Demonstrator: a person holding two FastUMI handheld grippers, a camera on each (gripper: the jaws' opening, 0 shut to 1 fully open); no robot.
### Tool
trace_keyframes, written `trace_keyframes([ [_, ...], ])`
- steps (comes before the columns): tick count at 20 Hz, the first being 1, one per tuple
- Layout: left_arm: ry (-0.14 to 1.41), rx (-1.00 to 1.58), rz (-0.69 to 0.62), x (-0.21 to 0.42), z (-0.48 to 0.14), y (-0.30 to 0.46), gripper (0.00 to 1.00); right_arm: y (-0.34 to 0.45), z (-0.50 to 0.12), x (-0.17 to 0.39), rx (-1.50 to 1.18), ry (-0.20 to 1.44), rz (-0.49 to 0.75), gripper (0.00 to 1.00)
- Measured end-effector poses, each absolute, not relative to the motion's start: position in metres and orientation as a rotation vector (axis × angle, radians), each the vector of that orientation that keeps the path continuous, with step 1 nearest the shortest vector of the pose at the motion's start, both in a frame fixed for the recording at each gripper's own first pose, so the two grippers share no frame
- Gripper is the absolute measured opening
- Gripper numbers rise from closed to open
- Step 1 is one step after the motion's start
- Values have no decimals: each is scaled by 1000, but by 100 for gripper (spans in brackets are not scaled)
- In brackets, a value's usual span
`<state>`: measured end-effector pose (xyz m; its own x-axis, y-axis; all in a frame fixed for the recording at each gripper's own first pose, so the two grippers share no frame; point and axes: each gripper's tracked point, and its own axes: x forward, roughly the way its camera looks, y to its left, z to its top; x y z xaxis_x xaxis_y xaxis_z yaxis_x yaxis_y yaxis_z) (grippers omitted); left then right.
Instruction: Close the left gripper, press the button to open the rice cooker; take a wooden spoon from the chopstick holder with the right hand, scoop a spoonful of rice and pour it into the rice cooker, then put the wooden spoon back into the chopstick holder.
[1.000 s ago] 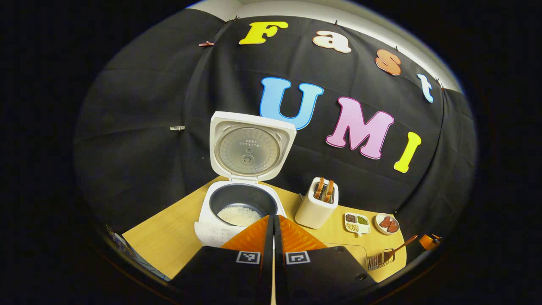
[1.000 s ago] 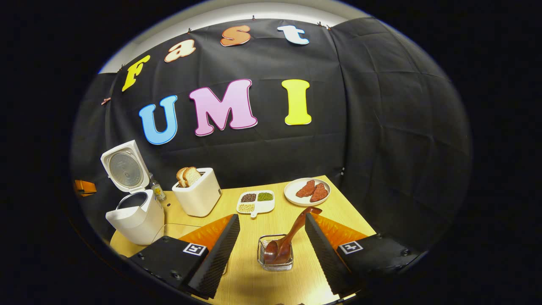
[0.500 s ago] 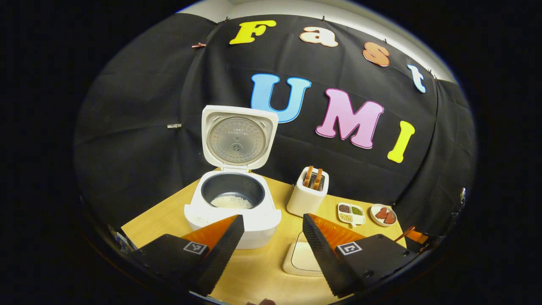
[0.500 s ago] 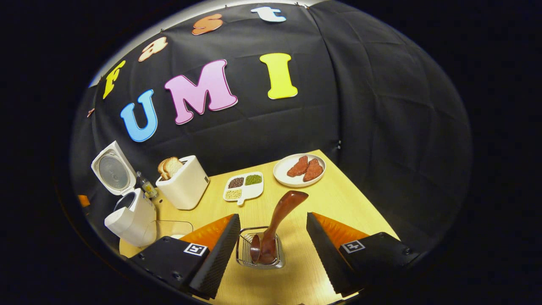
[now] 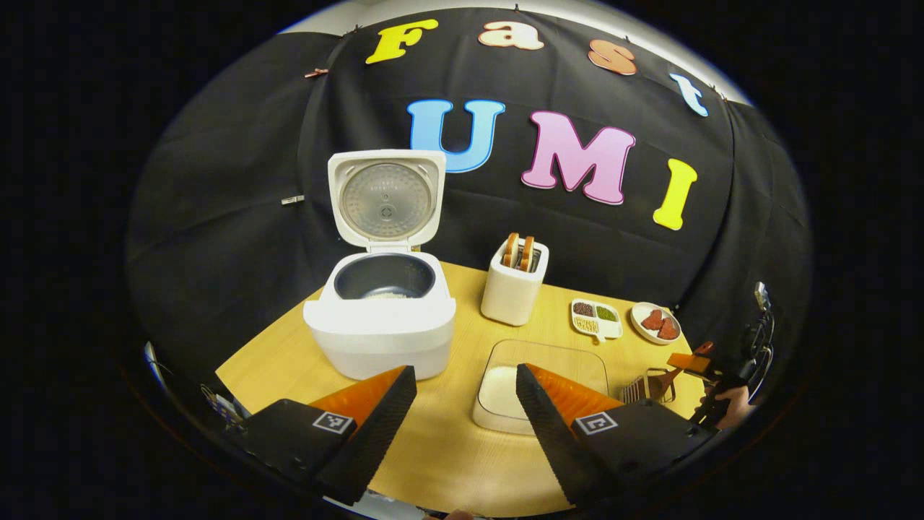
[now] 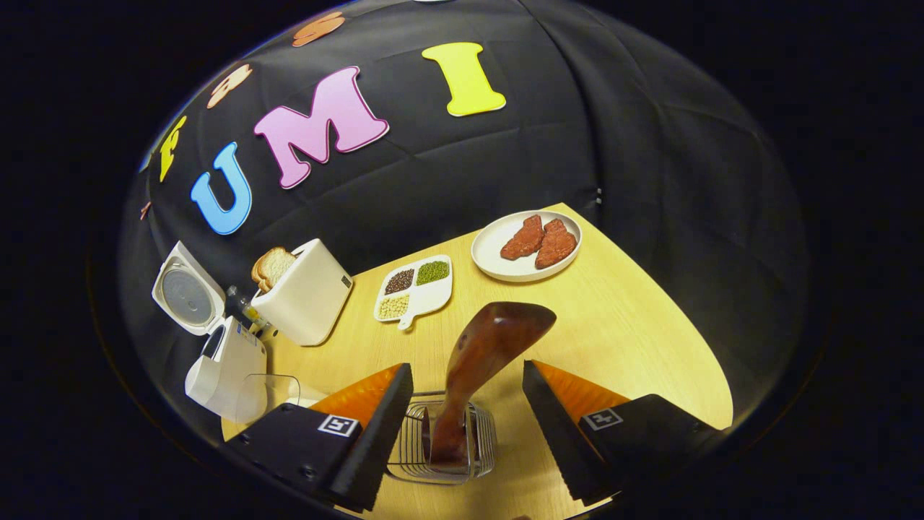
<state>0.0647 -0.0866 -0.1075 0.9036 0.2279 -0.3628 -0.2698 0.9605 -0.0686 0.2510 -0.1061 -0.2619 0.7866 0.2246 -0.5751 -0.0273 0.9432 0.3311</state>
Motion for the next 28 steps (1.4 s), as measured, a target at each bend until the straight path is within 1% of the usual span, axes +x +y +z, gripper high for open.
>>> trace_keyframes([
  [1, 372, -121, 256, 61, -112, -91, 96, -105, -261, 255, 336, 652, 145, 96],
  [2, 383, -123, 255, 58, -116, -94, 96, -103, -261, 260, 349, 643, 144, 92],
  [3, 391, -126, 258, 55, -120, -96, 96, -103, -260, 266, 361, 632, 141, 78],
  [4, 398, -132, 260, 53, -124, -99, 96, -102, -257, 270, 376, 623, 137, 60],
  [5, 402, -139, 259, 51, -125, -101, 96, -101, -255, 270, 385, 618, 132, 53],
  [6, 402, -147, 254, 49, -126, -103, 96, -103, -256, 273, 379, 614, 118, 55],
  [7, 403, -149, 250, 49, -127, -104, 96, -103, -257, 271, 373, 619, 112, 30],
  [8, 407, -149, 247, 49, -130, -105, 96, -101, -255, 268, 377, 622, 116, 29],
  [9, 412, -149, 244, 50, -132, -104, 96, -94, -258, 268, 388, 635, 120, 22],
  [10, 419, -152, 236, 50, -134, -104, 96, -95, -250, 260, 388, 642, 121, 27],
  [13, 414, -162, 206, 56, -134, -101, 96, -93, -238, 259, 340, 603, 112, 22],
  [20, 357, -120, 113, 57, -119, -68, 96, -79, -171, 246, 304, 493, 72, 22],
  [21, 349, -115, 97, 56, -119, -62, 96, -76, -159, 244, 294, 472, 66, 17],
  [22, 345, -109, 86, 54, -122, -54, 96, -73, -150, 241, 279, 458, 55, 17],
  [23, 341, -118, 77, 52, -126, -47, 96, -68, -141, 238, 272, 449, 49, 22],
  [25, 350, -198, 18, 43, -135, -48, 96, -52, -120, 231, 275, 421, 49, 21],
  [28, 362, -279, -25, 31, -150, -39, 96, -16, -97, 219, 288, 376, 79, 21],
])
